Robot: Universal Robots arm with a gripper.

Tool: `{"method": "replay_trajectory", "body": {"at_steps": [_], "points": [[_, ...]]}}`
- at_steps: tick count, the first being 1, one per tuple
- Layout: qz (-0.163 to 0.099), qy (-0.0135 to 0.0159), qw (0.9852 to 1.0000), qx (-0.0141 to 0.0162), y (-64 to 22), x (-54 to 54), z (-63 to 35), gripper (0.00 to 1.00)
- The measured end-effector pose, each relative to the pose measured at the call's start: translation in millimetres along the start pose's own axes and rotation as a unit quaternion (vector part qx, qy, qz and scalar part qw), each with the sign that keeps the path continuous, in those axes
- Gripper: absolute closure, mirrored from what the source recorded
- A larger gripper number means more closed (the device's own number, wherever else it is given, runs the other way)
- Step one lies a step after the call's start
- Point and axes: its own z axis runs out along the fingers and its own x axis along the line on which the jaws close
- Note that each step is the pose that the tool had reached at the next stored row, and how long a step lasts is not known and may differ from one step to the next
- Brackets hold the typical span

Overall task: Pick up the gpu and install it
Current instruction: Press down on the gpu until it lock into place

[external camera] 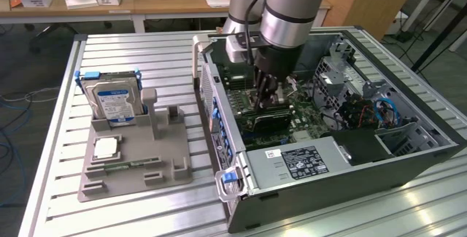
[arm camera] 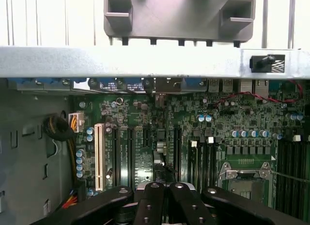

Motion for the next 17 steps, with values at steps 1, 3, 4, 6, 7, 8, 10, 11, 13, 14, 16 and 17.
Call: {"method": "replay_trajectory", "body": {"at_steps": [1, 3, 4, 6, 7, 8, 10, 11, 13, 14, 16, 17], "points": [[0.0, 0.0, 1.0, 0.0, 0.6, 0.0, 0.0, 0.89], [0.0, 0.0, 1.0, 0.0, 1.9, 0.1, 0.0, 0.89], [0.0, 0.0, 1.0, 0.0, 2.5, 0.1, 0.1, 0.89], [0.0, 0.0, 1.0, 0.0, 3.6, 0.1, 0.0, 0.89], [0.0, 0.0, 1.0, 0.0, 4.3, 0.1, 0.0, 0.89], [0.0, 0.0, 1.0, 0.0, 4.9, 0.1, 0.1, 0.89], [0.0, 0.0, 1.0, 0.0, 5.9, 0.2, 0.1, 0.89], [0.0, 0.0, 1.0, 0.0, 6.4, 0.2, 0.1, 0.89], [0.0, 0.0, 1.0, 0.0, 7.5, 0.2, 0.1, 0.89], [0.0, 0.0, 1.0, 0.0, 8.1, 0.2, 0.1, 0.89], [0.0, 0.0, 1.0, 0.0, 9.4, 0.3, 0.1, 0.89], [0.0, 0.0, 1.0, 0.0, 10.1, 0.3, 0.1, 0.89]]}}
